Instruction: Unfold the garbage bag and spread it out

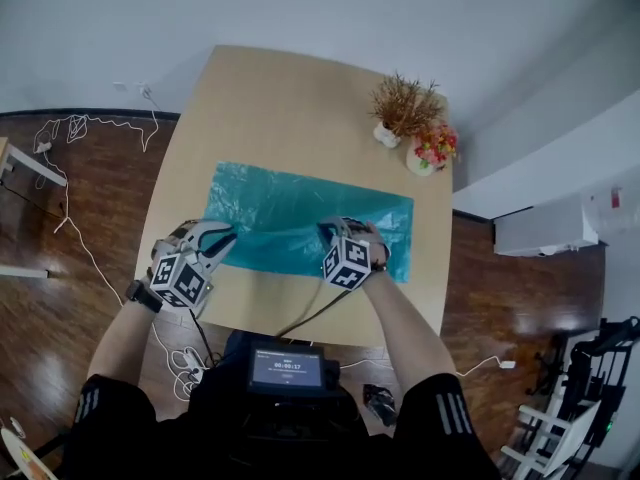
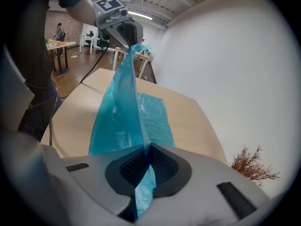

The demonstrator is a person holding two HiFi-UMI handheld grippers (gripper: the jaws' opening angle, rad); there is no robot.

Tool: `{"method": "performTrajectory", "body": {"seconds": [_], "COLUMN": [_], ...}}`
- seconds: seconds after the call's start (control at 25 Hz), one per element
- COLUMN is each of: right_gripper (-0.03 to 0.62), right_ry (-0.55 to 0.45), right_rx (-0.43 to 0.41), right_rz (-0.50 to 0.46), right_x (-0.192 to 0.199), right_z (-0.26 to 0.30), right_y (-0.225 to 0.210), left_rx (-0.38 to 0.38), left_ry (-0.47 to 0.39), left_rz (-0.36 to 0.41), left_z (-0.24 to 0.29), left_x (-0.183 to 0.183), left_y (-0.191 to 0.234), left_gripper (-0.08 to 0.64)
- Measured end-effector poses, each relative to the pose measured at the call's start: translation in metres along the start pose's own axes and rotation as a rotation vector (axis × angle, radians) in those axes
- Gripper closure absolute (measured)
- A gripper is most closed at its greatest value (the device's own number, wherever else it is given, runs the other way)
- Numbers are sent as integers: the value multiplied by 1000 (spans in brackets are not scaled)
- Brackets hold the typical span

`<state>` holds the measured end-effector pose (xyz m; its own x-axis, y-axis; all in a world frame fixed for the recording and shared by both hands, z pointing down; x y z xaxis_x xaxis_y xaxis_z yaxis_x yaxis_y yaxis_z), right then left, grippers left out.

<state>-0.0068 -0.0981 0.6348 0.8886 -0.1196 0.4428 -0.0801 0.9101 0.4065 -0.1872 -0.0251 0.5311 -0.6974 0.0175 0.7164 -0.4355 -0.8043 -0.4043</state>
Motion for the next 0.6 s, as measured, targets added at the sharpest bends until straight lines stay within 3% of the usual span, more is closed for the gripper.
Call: {"method": "performTrajectory", "body": {"seconds": [0.16, 0.28, 0.4, 0.52, 0.6], "right_gripper": [577, 577, 577, 577, 577], "right_ry": [-21, -39, -60, -69, -70], "right_rx": [30, 40, 58, 72, 78], "right_rz": [-18, -22, -11, 11, 29], "right_x": [-4, -6, -13, -16, -16], "right_z": [-17, -26, -37, -48, -54], "right_y": [-2, -3, -2, 0, 0], "left_rx": [-46, -100, -72, 81, 192], "left_ry": [-125, -150, -67, 75, 192], "left_rz": [-87, -135, -196, -240, -228], "left_z": [-27, -29, -6, 41, 77], "left_x": [-21, -24, 1, 33, 58], "left_y": [59, 119, 155, 145, 121], "left_gripper": [492, 494, 494, 494, 492]}}
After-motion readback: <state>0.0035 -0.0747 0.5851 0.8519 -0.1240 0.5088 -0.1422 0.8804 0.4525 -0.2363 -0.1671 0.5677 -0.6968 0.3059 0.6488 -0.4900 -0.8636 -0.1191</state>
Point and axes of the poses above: the fingertips, and each gripper's own axes: z forward along the fingers, y to its left, x out of its underside, the point moved 2 cm from there along -z, backward along the fingers, and after that the axes turned 2 degrees about -z, right-handed, at the moved point
